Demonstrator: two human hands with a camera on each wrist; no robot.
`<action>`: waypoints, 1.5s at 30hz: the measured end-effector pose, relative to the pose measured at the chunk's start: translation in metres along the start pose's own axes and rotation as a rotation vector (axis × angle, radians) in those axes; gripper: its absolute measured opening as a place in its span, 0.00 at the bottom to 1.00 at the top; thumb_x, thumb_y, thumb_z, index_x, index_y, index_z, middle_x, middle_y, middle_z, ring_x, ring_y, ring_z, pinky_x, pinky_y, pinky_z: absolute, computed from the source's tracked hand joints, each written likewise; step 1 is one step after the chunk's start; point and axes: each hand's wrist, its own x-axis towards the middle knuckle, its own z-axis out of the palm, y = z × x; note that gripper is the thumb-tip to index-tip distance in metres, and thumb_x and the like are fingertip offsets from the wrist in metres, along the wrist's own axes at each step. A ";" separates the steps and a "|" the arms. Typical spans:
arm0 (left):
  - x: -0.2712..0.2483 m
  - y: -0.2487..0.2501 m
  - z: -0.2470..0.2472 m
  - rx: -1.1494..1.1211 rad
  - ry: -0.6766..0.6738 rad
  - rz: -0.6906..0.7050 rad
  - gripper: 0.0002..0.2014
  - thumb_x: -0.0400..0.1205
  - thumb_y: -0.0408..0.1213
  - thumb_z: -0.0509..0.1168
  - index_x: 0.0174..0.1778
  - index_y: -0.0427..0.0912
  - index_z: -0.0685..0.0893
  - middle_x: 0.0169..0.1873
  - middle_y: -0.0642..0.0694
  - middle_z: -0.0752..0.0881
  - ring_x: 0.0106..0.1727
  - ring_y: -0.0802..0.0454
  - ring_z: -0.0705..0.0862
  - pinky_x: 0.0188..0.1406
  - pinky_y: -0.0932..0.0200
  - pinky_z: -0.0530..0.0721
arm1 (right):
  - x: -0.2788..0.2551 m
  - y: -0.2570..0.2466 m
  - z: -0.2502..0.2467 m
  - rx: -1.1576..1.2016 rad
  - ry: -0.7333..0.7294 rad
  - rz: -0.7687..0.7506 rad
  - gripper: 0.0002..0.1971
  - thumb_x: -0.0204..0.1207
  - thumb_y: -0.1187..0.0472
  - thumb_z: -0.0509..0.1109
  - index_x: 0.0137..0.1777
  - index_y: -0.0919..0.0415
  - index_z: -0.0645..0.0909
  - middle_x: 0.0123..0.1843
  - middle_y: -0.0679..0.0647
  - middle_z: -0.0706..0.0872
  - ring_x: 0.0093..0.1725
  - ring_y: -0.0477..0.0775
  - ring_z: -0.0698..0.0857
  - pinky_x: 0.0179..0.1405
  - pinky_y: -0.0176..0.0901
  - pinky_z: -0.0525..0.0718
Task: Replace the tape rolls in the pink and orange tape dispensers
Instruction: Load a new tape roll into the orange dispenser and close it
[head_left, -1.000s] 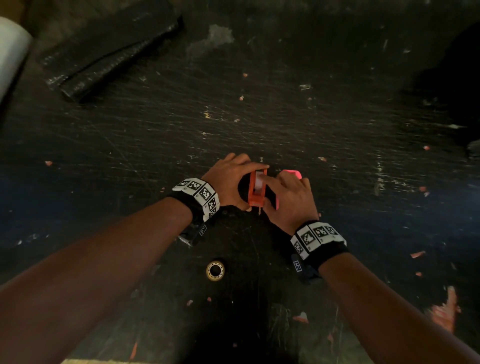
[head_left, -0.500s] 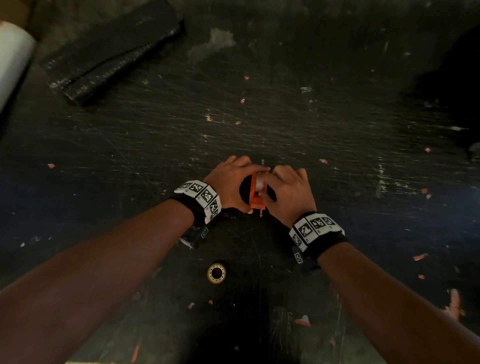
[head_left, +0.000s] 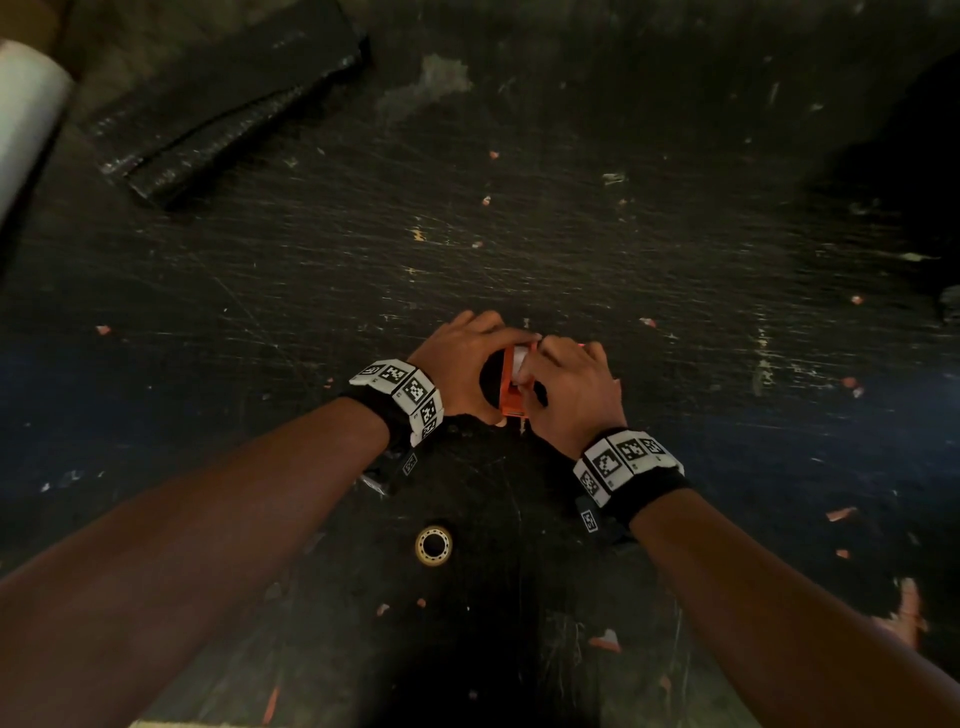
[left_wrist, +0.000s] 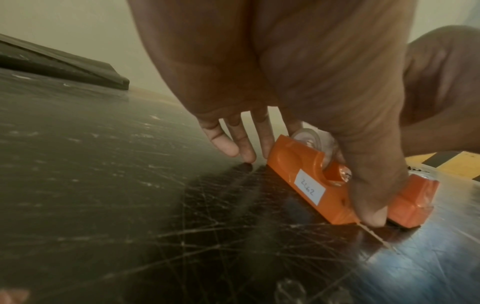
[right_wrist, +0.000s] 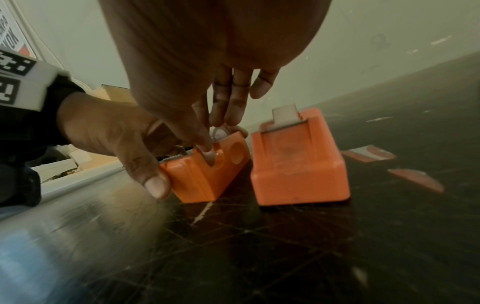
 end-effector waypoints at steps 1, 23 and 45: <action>0.000 0.000 0.000 0.001 0.001 0.000 0.58 0.56 0.58 0.86 0.83 0.60 0.67 0.68 0.51 0.76 0.65 0.48 0.73 0.68 0.45 0.78 | -0.001 -0.001 0.000 0.006 0.001 0.006 0.06 0.69 0.62 0.78 0.44 0.56 0.85 0.49 0.53 0.86 0.47 0.58 0.87 0.51 0.54 0.78; 0.000 0.002 -0.005 0.050 -0.020 -0.010 0.57 0.57 0.60 0.84 0.84 0.63 0.66 0.70 0.52 0.76 0.67 0.47 0.74 0.66 0.41 0.81 | -0.018 -0.014 -0.009 0.170 -0.072 0.064 0.04 0.69 0.63 0.79 0.41 0.55 0.87 0.36 0.47 0.90 0.36 0.51 0.87 0.49 0.55 0.84; 0.002 0.003 -0.006 0.051 -0.046 -0.029 0.58 0.57 0.60 0.84 0.84 0.64 0.64 0.70 0.52 0.75 0.69 0.46 0.74 0.67 0.39 0.80 | -0.047 -0.024 0.020 -0.064 -0.098 0.160 0.07 0.73 0.59 0.76 0.33 0.53 0.86 0.26 0.48 0.86 0.25 0.54 0.85 0.26 0.39 0.75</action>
